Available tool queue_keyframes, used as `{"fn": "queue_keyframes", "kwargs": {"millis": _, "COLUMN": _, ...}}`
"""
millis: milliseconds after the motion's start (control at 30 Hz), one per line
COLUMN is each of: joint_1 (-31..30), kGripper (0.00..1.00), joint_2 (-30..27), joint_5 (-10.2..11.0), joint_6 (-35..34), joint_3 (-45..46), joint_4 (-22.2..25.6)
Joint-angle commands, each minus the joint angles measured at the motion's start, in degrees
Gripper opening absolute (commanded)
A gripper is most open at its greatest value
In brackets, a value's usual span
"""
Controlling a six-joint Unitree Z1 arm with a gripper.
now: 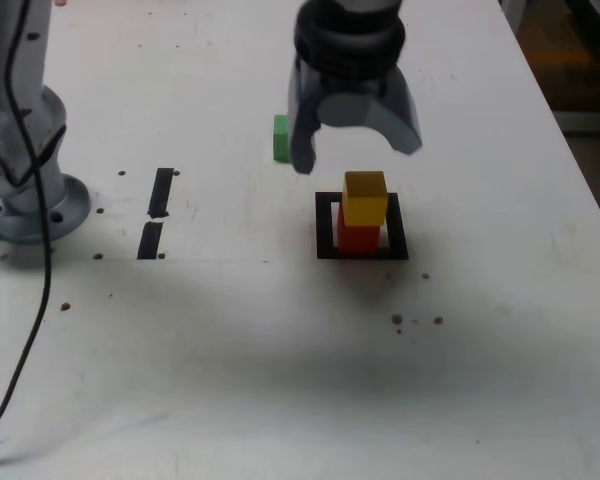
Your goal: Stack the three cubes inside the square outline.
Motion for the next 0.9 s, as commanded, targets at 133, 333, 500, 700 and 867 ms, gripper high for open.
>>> {"fn": "queue_keyframes", "kwargs": {"millis": 133, "joint_1": 2.0, "kGripper": 1.00, "joint_2": -2.4, "joint_5": 1.1, "joint_6": 0.3, "joint_3": -0.1, "joint_4": 2.6}}
{"fn": "queue_keyframes", "kwargs": {"millis": 333, "joint_1": 5.1, "kGripper": 1.00, "joint_2": -2.9, "joint_5": 1.1, "joint_6": 2.2, "joint_3": 1.1, "joint_4": 3.1}}
{"fn": "queue_keyframes", "kwargs": {"millis": 500, "joint_1": 8.5, "kGripper": 1.00, "joint_2": -3.8, "joint_5": 1.4, "joint_6": 4.3, "joint_3": 4.5, "joint_4": 2.9}}
{"fn": "queue_keyframes", "kwargs": {"millis": 700, "joint_1": 12.6, "kGripper": 1.00, "joint_2": -4.9, "joint_5": 2.8, "joint_6": 7.3, "joint_3": 9.0, "joint_4": 2.4}}
{"fn": "queue_keyframes", "kwargs": {"millis": 867, "joint_1": 15.9, "kGripper": 1.00, "joint_2": -5.0, "joint_5": 3.7, "joint_6": 11.7, "joint_3": 11.8, "joint_4": 0.7}}
